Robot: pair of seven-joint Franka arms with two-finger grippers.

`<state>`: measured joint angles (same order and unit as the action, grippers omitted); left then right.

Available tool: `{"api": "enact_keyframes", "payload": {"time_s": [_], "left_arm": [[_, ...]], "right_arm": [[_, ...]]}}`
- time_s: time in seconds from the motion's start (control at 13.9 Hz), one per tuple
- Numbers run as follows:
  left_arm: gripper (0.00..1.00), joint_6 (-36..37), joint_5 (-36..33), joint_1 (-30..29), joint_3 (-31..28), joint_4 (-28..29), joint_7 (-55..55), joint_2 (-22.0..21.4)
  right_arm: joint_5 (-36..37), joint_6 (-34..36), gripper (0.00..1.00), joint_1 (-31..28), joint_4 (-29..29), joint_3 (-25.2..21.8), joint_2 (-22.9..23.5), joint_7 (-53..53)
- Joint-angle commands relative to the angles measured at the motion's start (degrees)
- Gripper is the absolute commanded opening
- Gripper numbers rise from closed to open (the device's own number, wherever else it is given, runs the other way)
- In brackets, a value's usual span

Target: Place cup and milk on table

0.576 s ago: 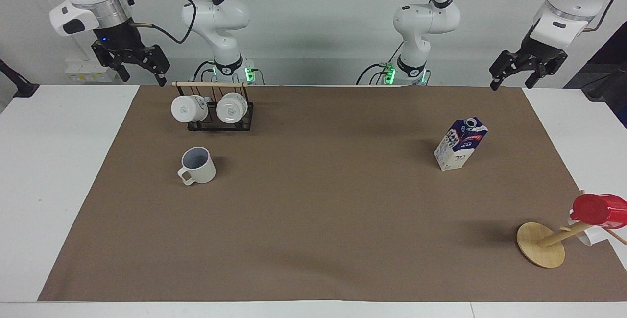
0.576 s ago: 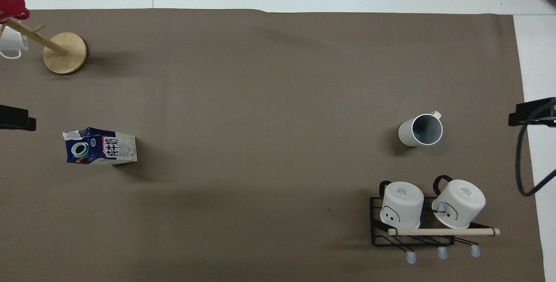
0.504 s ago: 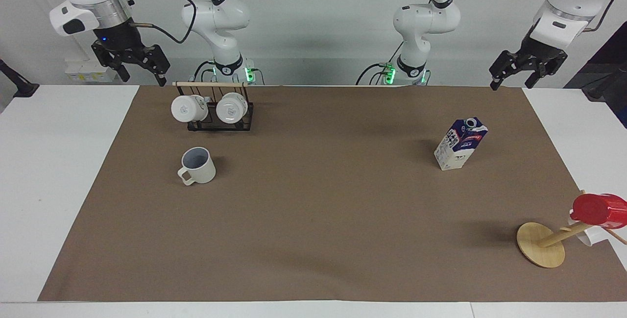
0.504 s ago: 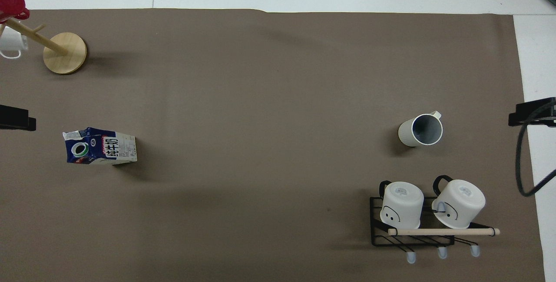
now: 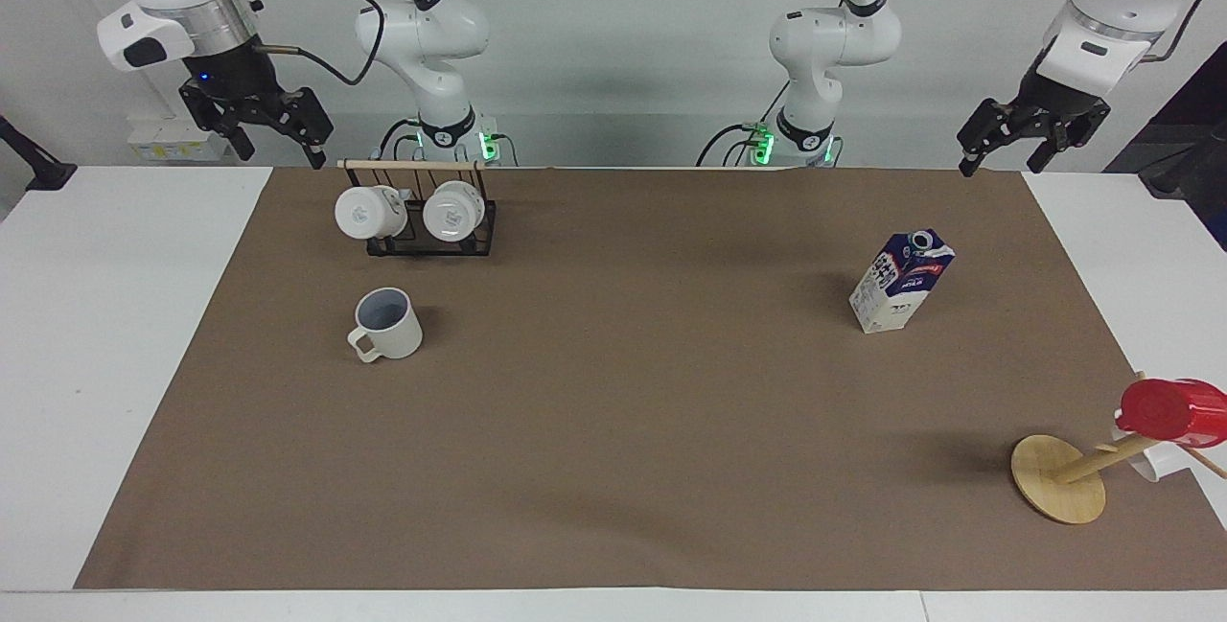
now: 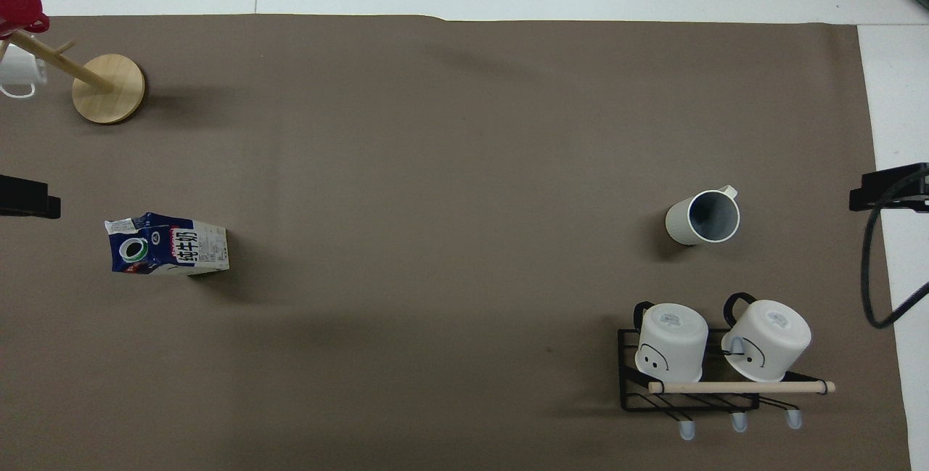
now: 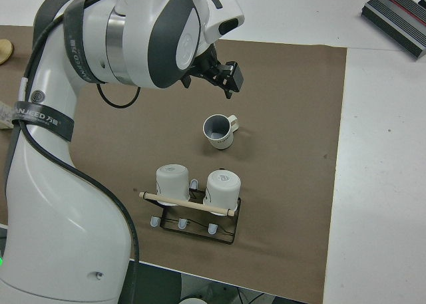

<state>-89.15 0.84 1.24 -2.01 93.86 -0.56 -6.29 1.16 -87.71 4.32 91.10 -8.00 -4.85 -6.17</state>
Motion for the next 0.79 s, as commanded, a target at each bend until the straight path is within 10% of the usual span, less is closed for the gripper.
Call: {"api": "enact_keyframes", "payload": {"time_s": [0.0,0.72], "left_arm": [[1.0,1.43,-1.02,0.78,-0.28,-1.49,-0.67,0.67],[1.0,1.7,-1.02,0.52,-0.28,-1.49,-0.58,0.58]], "right_arm": [[-0.63,-0.27,1.0,-0.1,0.66,0.08,-0.43,-0.77],[-0.63,-0.45,1.0,-0.19,2.06,0.08,-1.39,-0.95]]}}
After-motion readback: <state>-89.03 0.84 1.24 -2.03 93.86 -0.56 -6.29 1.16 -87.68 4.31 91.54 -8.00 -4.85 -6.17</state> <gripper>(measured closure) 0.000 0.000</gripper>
